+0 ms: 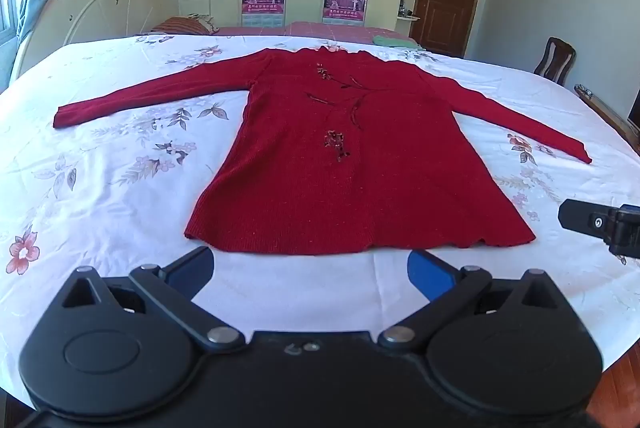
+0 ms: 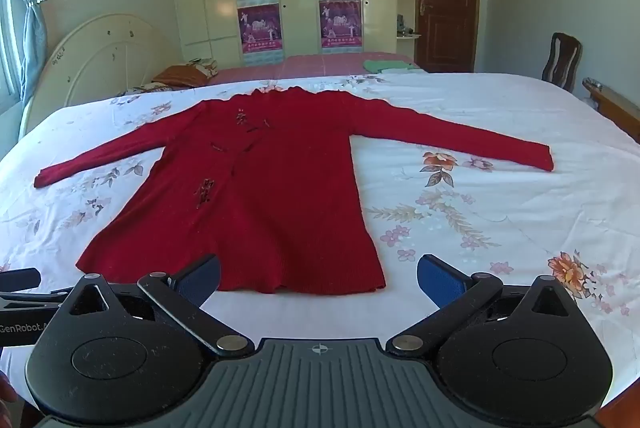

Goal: Fold small clothes

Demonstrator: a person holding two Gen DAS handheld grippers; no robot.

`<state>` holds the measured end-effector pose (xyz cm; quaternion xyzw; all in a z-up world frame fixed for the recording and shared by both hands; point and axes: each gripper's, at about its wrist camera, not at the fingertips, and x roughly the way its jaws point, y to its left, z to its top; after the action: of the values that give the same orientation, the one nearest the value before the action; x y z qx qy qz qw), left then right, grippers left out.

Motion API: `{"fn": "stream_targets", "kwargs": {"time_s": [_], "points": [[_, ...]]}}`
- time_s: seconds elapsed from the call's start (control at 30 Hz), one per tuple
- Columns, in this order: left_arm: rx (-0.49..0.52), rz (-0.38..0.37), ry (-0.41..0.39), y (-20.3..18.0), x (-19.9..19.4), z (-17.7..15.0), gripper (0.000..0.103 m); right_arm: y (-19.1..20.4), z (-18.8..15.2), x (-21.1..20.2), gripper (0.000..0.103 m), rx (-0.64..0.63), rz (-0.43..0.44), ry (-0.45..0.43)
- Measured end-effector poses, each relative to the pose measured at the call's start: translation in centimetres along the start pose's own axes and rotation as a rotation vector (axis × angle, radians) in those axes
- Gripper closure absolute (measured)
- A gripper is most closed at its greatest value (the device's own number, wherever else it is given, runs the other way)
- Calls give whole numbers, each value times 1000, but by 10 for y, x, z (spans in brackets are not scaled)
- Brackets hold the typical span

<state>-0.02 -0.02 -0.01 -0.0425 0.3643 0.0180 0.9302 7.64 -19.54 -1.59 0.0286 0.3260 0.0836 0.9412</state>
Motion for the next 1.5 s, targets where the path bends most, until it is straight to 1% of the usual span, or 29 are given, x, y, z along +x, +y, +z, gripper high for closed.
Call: {"fn": "stream_targets", "kwargs": {"time_s": [0.33,0.37,0.43,1.5], "points": [[-8,0,-7,3,6,5,0,0,0,-3,0,1,10,-11],[5,12,-13,-1,-1,0,0,0,0,-3,0,2,8,-13],[4,10,-11,-1,-2,0,0,-2,-1,-4,0,10,6,-14],[0,15,-24,6,-9,3,0,1,3,-4,0,15,-3,-31]]}}
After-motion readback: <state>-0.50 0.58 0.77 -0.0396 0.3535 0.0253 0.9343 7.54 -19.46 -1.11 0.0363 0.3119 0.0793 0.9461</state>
